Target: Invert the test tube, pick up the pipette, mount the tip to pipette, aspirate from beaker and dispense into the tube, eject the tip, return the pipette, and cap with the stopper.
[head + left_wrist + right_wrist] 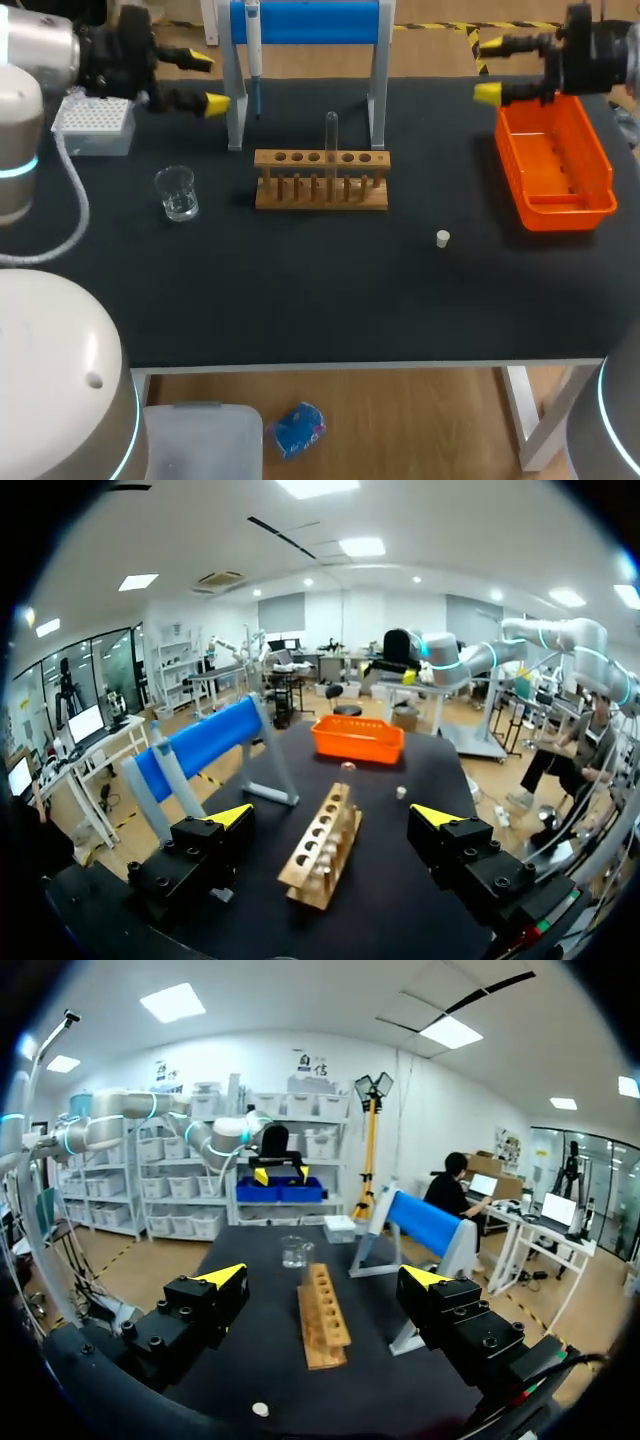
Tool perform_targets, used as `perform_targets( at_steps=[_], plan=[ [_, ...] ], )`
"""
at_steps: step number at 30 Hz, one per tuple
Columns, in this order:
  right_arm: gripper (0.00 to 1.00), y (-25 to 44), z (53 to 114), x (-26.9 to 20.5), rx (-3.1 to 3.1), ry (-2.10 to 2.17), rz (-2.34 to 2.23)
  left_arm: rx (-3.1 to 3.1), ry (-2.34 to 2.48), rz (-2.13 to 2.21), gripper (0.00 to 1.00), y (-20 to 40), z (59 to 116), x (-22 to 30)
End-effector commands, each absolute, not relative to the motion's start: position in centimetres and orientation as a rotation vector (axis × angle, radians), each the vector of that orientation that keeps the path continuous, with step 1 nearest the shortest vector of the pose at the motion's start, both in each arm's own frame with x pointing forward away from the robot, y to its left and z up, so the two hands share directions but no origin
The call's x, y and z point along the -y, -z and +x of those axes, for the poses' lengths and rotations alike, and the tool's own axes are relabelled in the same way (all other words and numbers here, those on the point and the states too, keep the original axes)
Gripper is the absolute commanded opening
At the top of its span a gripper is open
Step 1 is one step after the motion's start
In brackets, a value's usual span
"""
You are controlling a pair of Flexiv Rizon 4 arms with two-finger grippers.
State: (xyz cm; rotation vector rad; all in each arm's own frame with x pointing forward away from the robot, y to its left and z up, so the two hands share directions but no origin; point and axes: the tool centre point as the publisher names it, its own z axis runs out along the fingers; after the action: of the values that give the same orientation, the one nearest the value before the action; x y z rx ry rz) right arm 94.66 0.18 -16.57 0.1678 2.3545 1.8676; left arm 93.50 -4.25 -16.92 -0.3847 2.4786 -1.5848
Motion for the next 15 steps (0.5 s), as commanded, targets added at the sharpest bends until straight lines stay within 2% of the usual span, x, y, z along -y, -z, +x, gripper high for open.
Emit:
perform_targets(
  at_steps=[1, 15],
  plan=[
    [1.0, 18.93, 93.07, -1.84, -2.462, -1.938, 0.042, -2.502, 1.598, -0.448, 1.0, 19.22, 92.77, 7.36],
    [1.0, 18.93, 93.07, -1.84, -2.462, -1.938, 0.042, -2.502, 1.598, -0.448, 1.0, 19.22, 92.77, 7.36]
  ],
)
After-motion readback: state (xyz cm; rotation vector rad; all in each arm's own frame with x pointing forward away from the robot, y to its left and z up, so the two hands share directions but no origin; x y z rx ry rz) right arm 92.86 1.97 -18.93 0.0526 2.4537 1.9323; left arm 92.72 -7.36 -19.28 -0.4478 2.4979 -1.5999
